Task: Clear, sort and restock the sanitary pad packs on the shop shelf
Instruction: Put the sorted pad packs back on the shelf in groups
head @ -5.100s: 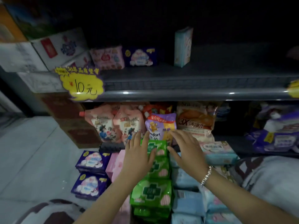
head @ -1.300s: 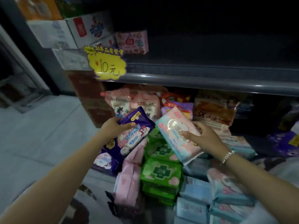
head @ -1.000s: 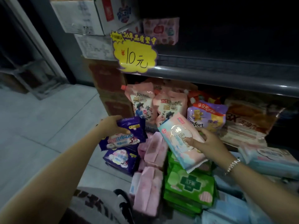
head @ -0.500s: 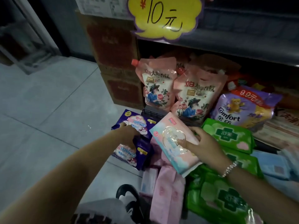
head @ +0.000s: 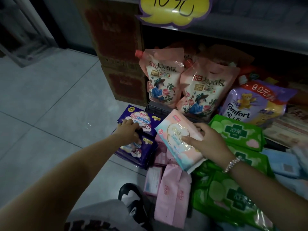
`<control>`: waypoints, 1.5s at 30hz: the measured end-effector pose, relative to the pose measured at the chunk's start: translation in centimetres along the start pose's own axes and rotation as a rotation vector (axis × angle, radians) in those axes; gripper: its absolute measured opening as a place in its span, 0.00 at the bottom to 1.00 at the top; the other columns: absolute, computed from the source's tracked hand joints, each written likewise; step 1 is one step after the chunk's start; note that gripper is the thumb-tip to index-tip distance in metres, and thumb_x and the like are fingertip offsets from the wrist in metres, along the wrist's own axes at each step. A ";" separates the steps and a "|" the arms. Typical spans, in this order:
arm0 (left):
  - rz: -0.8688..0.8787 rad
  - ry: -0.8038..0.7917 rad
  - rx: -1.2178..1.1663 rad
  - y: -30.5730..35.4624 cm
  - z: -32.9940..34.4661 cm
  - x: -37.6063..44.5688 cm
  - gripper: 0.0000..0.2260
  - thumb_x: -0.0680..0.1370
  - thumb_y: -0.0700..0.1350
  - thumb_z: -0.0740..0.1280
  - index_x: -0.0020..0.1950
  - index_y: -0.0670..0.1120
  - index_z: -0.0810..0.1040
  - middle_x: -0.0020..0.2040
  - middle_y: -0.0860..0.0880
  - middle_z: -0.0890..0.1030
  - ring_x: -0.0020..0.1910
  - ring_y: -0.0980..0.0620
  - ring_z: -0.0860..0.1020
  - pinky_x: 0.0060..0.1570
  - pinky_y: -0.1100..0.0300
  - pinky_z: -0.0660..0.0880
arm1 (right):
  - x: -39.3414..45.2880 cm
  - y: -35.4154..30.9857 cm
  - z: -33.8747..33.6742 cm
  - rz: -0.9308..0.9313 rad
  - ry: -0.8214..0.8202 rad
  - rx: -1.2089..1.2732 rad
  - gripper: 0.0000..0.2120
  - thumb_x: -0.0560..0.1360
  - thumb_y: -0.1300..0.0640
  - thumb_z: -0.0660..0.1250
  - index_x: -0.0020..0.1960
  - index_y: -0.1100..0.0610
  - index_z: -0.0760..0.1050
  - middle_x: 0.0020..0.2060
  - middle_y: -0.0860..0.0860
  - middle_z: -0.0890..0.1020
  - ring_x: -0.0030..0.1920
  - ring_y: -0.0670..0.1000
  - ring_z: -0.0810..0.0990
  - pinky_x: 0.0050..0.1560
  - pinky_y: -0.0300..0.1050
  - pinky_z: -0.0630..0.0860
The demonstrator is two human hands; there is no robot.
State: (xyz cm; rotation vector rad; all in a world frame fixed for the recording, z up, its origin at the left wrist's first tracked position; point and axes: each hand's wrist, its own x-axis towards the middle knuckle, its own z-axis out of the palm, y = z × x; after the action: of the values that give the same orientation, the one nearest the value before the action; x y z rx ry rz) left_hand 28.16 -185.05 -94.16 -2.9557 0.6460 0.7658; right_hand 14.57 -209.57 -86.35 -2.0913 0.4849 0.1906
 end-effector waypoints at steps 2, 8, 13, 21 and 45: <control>-0.013 0.015 -0.164 0.2 -0.1 -0.3 0.27 0.73 0.57 0.71 0.69 0.50 0.70 0.68 0.45 0.67 0.69 0.44 0.65 0.68 0.48 0.64 | -0.1 0.0 0.0 -0.003 0.005 0.022 0.27 0.69 0.50 0.77 0.64 0.54 0.72 0.53 0.49 0.80 0.48 0.49 0.80 0.48 0.49 0.80; 0.117 0.116 -0.722 3.9 -4.6 -2.3 0.16 0.78 0.51 0.67 0.63 0.46 0.76 0.58 0.47 0.79 0.51 0.52 0.77 0.49 0.60 0.72 | -1.6 -0.2 -1.4 -0.009 0.024 0.132 0.23 0.70 0.50 0.75 0.61 0.52 0.71 0.48 0.45 0.80 0.44 0.45 0.80 0.38 0.40 0.79; 0.223 0.016 -0.945 7.6 -8.6 -5.5 0.10 0.82 0.45 0.62 0.62 0.49 0.76 0.54 0.51 0.81 0.44 0.62 0.80 0.44 0.66 0.77 | -3.3 -0.2 -4.8 0.013 0.073 0.263 0.20 0.70 0.49 0.74 0.58 0.51 0.72 0.45 0.44 0.80 0.42 0.44 0.81 0.34 0.35 0.76; 0.324 -0.170 -1.104 16.3 -12.5 -11.0 0.14 0.82 0.49 0.61 0.64 0.45 0.76 0.54 0.45 0.80 0.49 0.53 0.80 0.55 0.56 0.78 | -9.2 2.1 -13.3 -0.024 0.020 0.330 0.19 0.67 0.47 0.74 0.56 0.47 0.76 0.47 0.44 0.82 0.41 0.43 0.81 0.31 0.31 0.74; 0.013 -0.204 -1.156 47.0 -0.6 -16.0 0.24 0.76 0.59 0.67 0.59 0.41 0.73 0.53 0.44 0.80 0.46 0.46 0.81 0.49 0.48 0.80 | -19.4 23.0 -29.5 0.371 0.386 0.674 0.10 0.71 0.61 0.74 0.50 0.63 0.82 0.45 0.59 0.85 0.44 0.56 0.83 0.52 0.50 0.79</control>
State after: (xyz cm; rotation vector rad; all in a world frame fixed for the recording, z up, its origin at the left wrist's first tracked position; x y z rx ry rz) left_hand -2.93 -221.91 -82.24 -3.6736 0.2059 1.9505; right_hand -14.17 -240.08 -82.08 -1.3608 1.0141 -0.1554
